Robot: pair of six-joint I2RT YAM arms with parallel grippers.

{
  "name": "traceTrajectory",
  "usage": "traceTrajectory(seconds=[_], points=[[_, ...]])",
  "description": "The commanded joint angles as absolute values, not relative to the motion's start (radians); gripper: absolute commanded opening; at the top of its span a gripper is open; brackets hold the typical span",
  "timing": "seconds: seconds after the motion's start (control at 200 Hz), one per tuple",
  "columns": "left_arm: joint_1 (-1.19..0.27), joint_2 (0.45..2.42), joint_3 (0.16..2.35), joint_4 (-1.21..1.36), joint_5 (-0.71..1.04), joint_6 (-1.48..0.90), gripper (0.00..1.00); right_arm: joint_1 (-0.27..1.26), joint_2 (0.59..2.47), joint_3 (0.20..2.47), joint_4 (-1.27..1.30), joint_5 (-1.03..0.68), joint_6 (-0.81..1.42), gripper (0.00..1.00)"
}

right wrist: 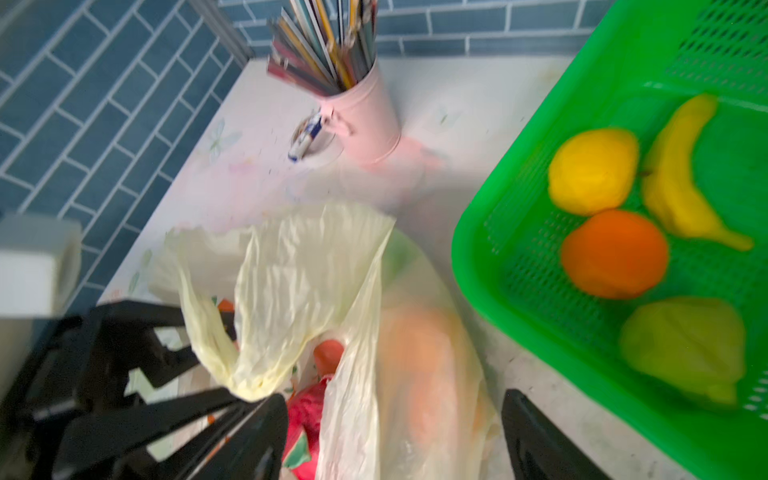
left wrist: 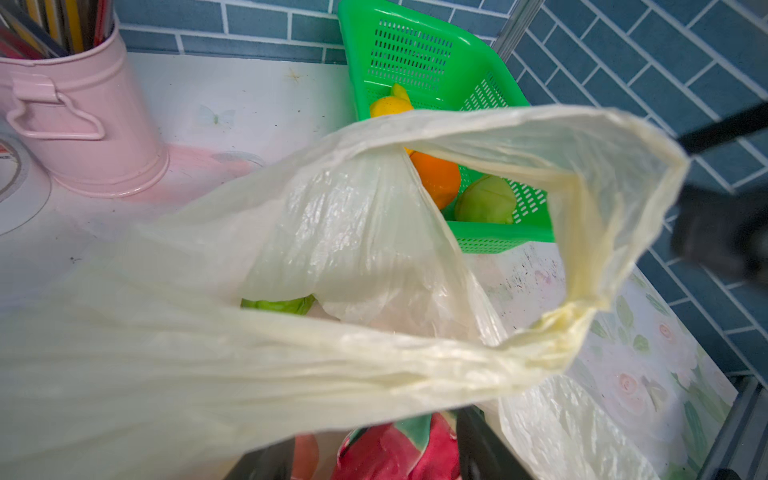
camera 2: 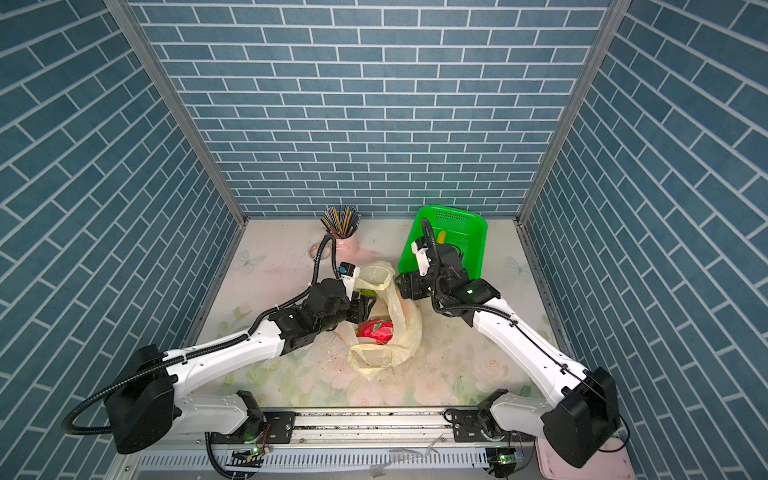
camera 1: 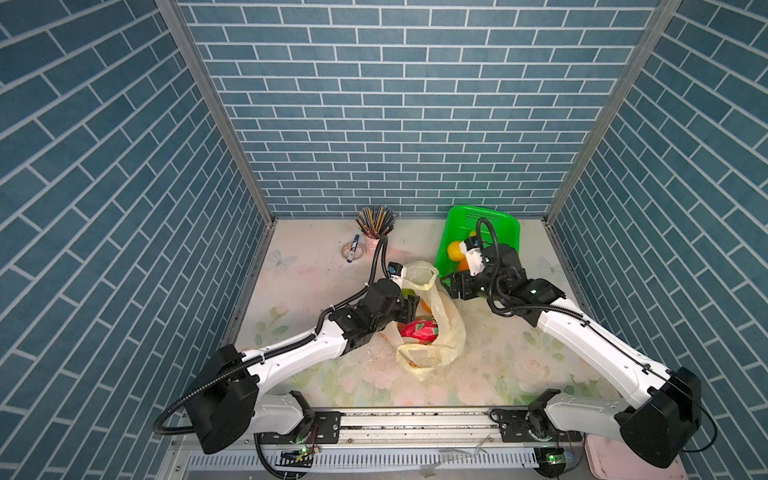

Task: Untie the knot of the plastic bag and take out the fruit
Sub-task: 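Move the right gripper back to the bag opening while the left holds the rim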

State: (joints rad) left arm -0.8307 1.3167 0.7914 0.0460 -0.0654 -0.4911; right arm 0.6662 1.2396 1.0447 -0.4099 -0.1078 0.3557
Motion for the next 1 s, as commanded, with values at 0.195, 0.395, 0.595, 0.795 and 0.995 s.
traceTrajectory(seconds=[0.195,0.395,0.595,0.795,0.995], points=[[-0.815,1.322,0.750,0.101,-0.018,-0.556,0.61,0.794,1.384,1.006,-0.446,-0.009,0.375,0.89],[-0.810,1.339,0.727,0.152,0.016,-0.562,0.62,0.822,1.516,1.060,-0.477,0.153,0.368,0.79],[-0.810,1.353,0.691,0.232,0.030,-0.534,0.61,0.828,1.578,1.161,-0.533,0.291,0.392,0.26],[-0.810,1.418,0.675,0.337,0.041,-0.458,0.61,0.839,1.530,1.173,-0.486,0.280,0.407,0.07],[-0.810,1.550,0.752,0.361,0.015,-0.376,0.67,0.847,1.489,1.178,-0.461,0.256,0.417,0.08]])
